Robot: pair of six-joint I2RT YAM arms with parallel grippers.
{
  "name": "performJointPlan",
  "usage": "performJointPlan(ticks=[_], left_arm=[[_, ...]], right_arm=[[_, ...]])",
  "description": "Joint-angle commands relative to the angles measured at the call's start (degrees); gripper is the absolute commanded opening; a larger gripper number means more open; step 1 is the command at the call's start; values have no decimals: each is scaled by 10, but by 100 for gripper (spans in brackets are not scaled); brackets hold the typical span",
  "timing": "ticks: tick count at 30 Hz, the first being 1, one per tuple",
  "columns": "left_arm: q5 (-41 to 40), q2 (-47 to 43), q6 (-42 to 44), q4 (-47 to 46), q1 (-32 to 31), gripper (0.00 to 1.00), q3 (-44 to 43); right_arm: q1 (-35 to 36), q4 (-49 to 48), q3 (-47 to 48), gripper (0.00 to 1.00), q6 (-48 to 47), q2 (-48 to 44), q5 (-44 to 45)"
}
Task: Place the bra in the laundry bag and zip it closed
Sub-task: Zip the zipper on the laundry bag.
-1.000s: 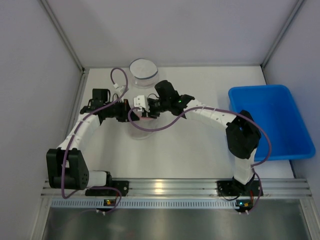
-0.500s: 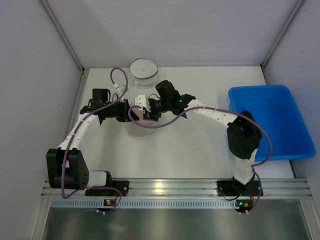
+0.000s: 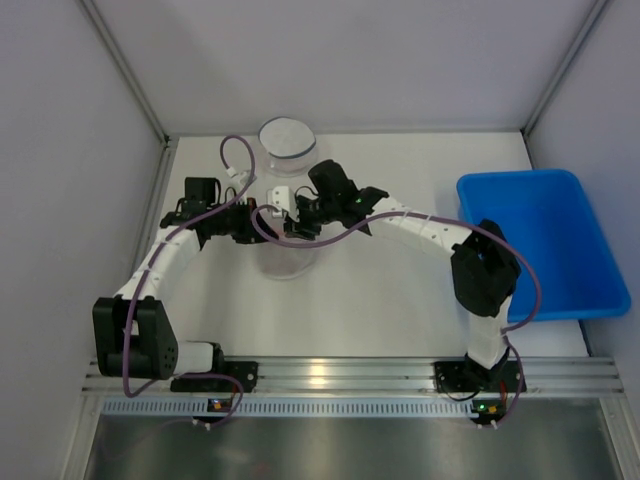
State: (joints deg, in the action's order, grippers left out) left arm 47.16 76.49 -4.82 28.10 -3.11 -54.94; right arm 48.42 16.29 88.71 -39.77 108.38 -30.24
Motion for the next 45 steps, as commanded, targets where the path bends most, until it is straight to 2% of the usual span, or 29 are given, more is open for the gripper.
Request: performJointPlan(ticks=[1,8,9,11,12,14,18,25,26,28,29,30,33,39,45], left_arm=[[20,-12,-10,-20,-1,0,-12],[15,-10,-24,-21,-1,0,-13],[15,-10,-27,-25,-1,0,-13],[18,-9,-28,-26,-1,0,-13],[16,-12,-29,-26,-1,0,-13],[12,-11,-35,-25,-1,0,-13],[17,-11,-42,-24,25,0,-6],[21,-5,17,13,89,0,-13],[25,-5,21,14,91,0,-13],[50,-13,17,13,90,0,-17],[54,-14,10,14,87,0,-18],[59,-16,5,14,80,0,-21],[57,-23,1,14,54,0,-27],[32,-20,-25,9,-2,0,-25],[-7,-22,-62,-24,-30,0,-17]], right_arm=[[9,-9,35,42,6,23,18],[9,-12,28,40,4,24,18],[10,-11,30,37,2,25,19],[10,-7,32,23,-5,27,22],[9,-6,33,9,-7,27,25],[6,-16,25,0,-7,20,26],[-15,-28,-10,0,-39,-2,22],[-62,-35,-26,0,-96,-1,26],[-65,-34,-24,1,-110,3,28],[-68,-30,-12,8,-116,5,35],[-68,-24,-3,24,-114,9,33],[-68,-17,16,35,-109,10,29],[-67,-3,30,58,-81,-2,-3],[-31,10,9,62,-67,-37,-39],[8,19,-8,63,-41,-55,-66]])
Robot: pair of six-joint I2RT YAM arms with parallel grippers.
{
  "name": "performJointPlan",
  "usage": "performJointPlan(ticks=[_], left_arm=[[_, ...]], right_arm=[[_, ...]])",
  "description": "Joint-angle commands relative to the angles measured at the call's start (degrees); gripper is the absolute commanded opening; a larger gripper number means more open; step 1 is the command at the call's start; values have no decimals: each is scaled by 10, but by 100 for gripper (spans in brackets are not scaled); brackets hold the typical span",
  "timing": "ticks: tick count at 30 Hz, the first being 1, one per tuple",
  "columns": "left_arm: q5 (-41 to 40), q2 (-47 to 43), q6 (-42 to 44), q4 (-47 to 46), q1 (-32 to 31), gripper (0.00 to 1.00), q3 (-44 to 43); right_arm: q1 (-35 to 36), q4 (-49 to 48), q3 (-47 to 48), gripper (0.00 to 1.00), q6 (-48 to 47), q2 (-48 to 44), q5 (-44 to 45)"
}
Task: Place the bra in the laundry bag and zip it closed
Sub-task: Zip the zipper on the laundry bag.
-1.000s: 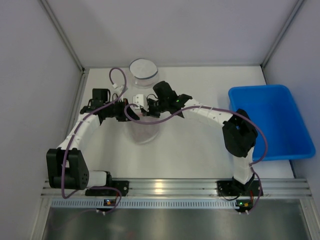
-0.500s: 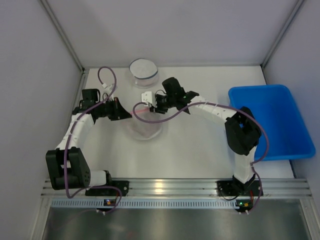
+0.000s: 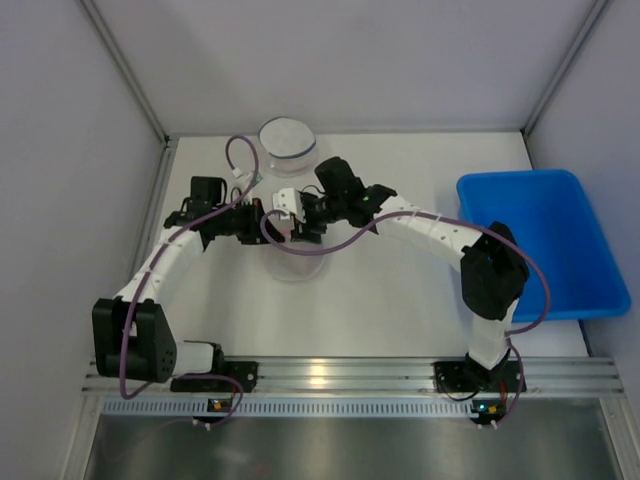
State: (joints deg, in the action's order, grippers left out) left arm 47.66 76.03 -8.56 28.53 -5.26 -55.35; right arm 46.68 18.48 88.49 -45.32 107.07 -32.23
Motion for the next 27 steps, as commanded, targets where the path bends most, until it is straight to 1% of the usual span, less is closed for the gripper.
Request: performJointPlan(ticks=[1,4,8,9,11,12,13,14,15,16,17,18,19,20,22,24,27], left_arm=[[-13,-17,-25,-30,-12,0,-13],[-14,-18,-30,-36,-18,0,-12],[-17,-24,-29,-36,-19,0,-10],[-17,-26,-29,-36,-19,0,-10],[-16,-31,-27,-36,-19,0,-7],[-15,-33,-26,-36,-19,0,-6],[-13,-37,-25,-36,-18,0,-4],[-11,-38,-25,-35,-17,0,-3],[-7,-39,-25,-36,-17,0,-2],[-6,-39,-25,-36,-17,0,-1],[-4,-39,-25,-36,-17,0,-1],[-4,-38,-25,-36,-17,0,-1],[-3,-38,-24,-35,-17,0,-2],[-5,-40,-23,-36,-17,0,-2],[-9,-43,-16,-35,-13,0,-2],[-11,-47,-10,-29,-4,0,2],[-14,-46,13,-4,27,0,3]], right_arm=[[29,-3,-10,63,9,-43,-43],[33,-5,-10,61,2,-35,-32],[32,0,-2,33,-13,-18,-5],[32,1,-2,32,-16,-14,1],[26,2,-8,31,-21,-10,10],[25,1,-10,32,-21,-9,20],[21,1,-12,41,-22,-8,24],[21,0,-17,45,-23,-9,27],[18,-3,-22,46,-29,-10,30],[17,-4,-26,45,-33,-11,33],[16,-5,-27,42,-35,-10,36],[16,-5,-27,34,-39,-9,38],[13,-7,-25,17,-39,-9,38],[11,-12,-24,10,-39,-9,38],[6,-21,-28,0,-39,-12,36],[1,-30,-31,0,-42,-19,38],[-16,-42,-44,0,-52,-26,38]])
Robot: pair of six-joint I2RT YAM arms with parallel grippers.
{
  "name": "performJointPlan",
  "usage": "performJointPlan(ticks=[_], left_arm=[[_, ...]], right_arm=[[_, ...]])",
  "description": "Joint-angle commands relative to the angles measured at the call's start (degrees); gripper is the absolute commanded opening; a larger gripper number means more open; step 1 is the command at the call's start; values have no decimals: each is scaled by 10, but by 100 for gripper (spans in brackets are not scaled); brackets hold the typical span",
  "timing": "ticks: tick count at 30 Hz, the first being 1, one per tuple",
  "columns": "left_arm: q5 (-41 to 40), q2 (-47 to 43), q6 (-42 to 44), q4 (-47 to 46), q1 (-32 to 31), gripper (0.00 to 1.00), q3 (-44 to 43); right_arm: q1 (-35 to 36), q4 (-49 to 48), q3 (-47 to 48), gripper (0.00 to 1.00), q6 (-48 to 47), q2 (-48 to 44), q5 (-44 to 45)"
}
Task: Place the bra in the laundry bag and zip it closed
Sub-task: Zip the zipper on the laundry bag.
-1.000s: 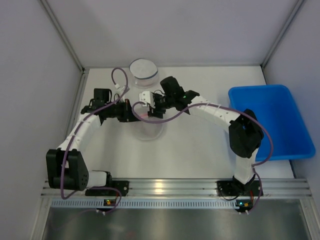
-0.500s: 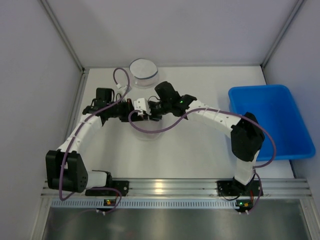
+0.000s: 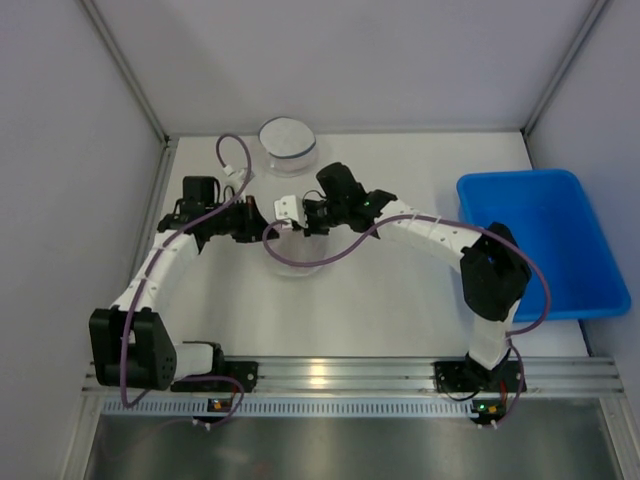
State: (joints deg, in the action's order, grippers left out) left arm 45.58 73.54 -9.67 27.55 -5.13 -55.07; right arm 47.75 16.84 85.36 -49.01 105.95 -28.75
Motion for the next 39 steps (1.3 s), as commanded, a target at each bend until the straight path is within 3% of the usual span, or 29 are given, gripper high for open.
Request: performJointPlan(ticks=[1,6,9,10,13,15,21,24,26,30,33,39], left_arm=[[8,-21,39,17,43,0,0],[22,-12,73,26,75,0,-7],[49,-6,69,25,74,0,-16],[55,-4,64,26,71,0,-27],[55,-4,52,25,55,0,-38],[45,-2,44,25,15,0,-40],[28,7,12,12,-23,0,-34],[21,7,-3,-5,-31,0,-36],[22,11,-6,-8,-35,0,-41],[22,6,-7,-7,-38,0,-41],[17,-8,1,-8,-38,0,-36],[26,-24,13,6,9,0,-25]], right_arm=[[-37,-30,-19,0,-18,-15,3],[-60,-25,-19,7,-27,-12,3],[-63,-23,-10,31,-27,-14,3],[-62,-16,2,48,-21,-14,-1],[-57,6,30,61,-2,-17,-19],[-49,13,34,64,7,-25,-30],[-12,24,31,68,31,-48,-60],[6,37,28,67,28,-45,-61],[12,42,24,61,19,-42,-58],[12,34,26,22,13,-26,-27],[1,24,22,5,6,-20,-17],[-35,-3,-13,0,-23,-24,-2]])
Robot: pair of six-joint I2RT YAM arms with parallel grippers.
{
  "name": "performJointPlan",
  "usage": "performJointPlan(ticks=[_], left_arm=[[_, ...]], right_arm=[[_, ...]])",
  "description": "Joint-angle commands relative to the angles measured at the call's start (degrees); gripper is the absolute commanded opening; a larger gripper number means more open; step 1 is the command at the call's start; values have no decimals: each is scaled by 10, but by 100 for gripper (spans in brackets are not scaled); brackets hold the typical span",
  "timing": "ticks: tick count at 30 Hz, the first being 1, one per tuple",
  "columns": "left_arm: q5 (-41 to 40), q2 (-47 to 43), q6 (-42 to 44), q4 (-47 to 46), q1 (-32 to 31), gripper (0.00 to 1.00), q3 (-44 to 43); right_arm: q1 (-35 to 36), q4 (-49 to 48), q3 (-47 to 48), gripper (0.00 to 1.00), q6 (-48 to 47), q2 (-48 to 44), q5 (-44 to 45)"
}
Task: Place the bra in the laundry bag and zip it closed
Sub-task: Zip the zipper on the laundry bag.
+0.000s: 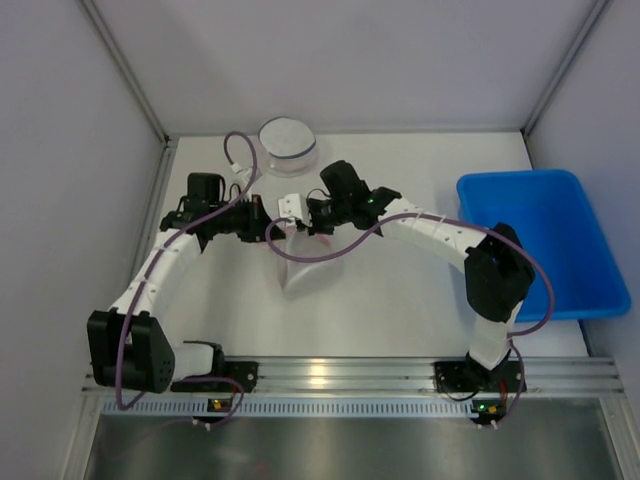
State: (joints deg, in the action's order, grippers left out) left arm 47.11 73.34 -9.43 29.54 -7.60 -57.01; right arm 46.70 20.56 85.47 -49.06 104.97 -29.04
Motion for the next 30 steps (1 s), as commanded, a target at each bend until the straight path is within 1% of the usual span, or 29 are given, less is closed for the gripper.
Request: performJointPlan(ticks=[1,2,3,5,7,8,9,10,11,12,15,17,20,25,30], left_arm=[[13,-21,16,-7,45,0,-6],[18,-13,32,2,67,0,-13],[24,-10,39,16,72,0,-15],[29,-4,50,23,100,0,-23],[35,-3,52,24,104,0,-30],[40,0,50,24,104,0,-38],[50,2,48,24,104,0,-42],[54,4,46,25,103,0,-47],[58,8,45,25,102,0,-54],[62,9,45,24,101,0,-57],[64,7,47,24,92,0,-63],[57,4,50,25,80,0,-63],[46,1,55,24,42,0,-58],[25,-1,63,24,10,0,-47],[9,-3,57,23,-8,0,-42]], right_arm=[[-29,-52,-25,0,-26,-19,3],[-33,-63,-35,0,-35,-26,6],[-41,-86,-53,0,-39,-30,9],[-46,-101,-64,0,-48,-37,14],[-50,-119,-67,1,-53,-35,19],[-51,-119,-57,9,-54,-34,21],[-52,-111,-47,14,-53,-31,23],[-52,-98,-33,23,-46,-24,21],[-52,-67,-3,43,-41,-21,16],[-52,-54,9,50,-37,-20,11],[-53,-25,13,69,-33,-34,-7],[-51,-10,-6,76,-45,-56,-17],[-51,13,-12,77,-34,-81,-43],[-32,24,5,76,22,-83,-70],[-12,28,36,68,58,-43,-71]])
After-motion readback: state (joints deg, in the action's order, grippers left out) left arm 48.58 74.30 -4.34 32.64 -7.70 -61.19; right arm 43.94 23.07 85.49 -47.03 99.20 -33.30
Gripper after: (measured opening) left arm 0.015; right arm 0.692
